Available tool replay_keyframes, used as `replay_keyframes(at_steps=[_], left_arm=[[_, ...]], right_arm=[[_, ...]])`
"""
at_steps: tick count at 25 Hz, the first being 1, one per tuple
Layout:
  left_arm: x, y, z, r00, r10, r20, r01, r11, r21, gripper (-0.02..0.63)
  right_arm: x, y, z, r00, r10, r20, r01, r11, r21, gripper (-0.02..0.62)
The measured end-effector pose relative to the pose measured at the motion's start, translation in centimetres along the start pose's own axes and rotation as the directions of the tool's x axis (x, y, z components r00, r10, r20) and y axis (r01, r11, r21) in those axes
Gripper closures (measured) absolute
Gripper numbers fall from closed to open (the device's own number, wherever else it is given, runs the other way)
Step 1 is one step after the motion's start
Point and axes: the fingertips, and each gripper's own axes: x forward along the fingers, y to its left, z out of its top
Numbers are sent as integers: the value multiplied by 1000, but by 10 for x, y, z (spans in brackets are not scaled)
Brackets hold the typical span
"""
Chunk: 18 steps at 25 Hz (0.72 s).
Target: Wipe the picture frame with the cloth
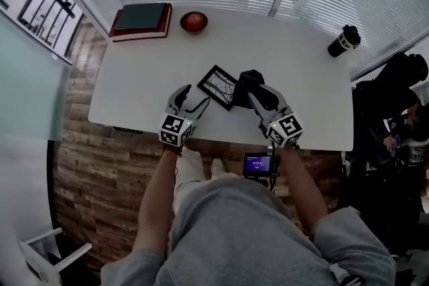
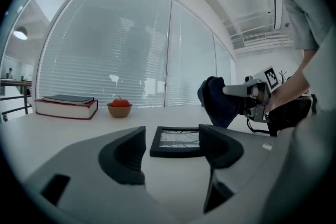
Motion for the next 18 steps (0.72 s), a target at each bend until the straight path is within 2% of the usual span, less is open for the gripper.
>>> replay_keyframes(at_steps=[10, 18], left_arm=[[1, -1, -3, 1000, -1, -13, 1, 1000, -4, 304], [3, 1, -4, 1000, -2, -26, 2, 1000, -9, 313]], right_arm=[[2, -2, -20, 999, 1, -37, -2, 999, -41, 472], [-6, -21, -43, 997, -38, -70, 38, 999, -5, 474]])
